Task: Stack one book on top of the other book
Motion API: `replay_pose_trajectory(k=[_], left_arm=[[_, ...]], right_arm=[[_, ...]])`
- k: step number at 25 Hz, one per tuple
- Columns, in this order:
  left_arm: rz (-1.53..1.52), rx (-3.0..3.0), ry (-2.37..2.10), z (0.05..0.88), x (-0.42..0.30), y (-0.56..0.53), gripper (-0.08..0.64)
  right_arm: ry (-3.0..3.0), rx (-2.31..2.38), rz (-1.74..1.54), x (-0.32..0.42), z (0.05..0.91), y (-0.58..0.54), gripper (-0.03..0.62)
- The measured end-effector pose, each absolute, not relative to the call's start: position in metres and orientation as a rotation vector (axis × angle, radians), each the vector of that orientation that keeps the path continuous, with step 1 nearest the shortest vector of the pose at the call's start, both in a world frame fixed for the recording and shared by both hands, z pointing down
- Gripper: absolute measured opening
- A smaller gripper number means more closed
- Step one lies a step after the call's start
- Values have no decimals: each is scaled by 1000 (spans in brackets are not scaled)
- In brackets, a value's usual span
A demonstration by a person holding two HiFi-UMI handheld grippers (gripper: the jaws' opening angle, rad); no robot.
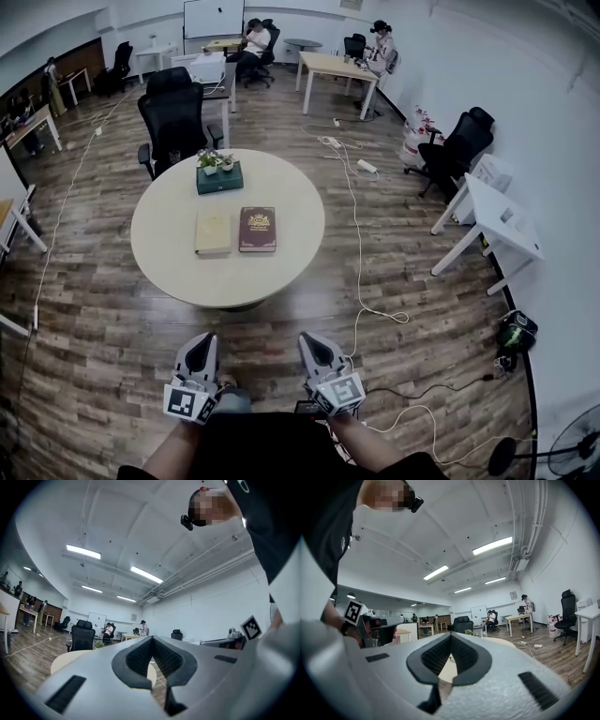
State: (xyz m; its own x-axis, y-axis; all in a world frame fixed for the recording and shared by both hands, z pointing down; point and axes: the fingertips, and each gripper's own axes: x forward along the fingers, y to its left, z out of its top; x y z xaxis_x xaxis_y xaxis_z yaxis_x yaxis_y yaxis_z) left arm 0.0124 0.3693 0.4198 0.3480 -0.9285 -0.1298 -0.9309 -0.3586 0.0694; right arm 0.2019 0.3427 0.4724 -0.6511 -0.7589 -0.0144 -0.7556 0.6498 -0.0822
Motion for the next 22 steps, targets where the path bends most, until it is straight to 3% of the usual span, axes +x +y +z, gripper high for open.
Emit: replay_pose_trajectory(k=[8, 22], left_arm=[[246, -2572, 1763, 435, -7, 275, 6], [253, -2748, 1583, 448, -73, 13, 6]], right_arm=[[2803, -1316, -80, 186, 487, 254, 3], [2776, -1530, -50, 110, 477, 18, 3]])
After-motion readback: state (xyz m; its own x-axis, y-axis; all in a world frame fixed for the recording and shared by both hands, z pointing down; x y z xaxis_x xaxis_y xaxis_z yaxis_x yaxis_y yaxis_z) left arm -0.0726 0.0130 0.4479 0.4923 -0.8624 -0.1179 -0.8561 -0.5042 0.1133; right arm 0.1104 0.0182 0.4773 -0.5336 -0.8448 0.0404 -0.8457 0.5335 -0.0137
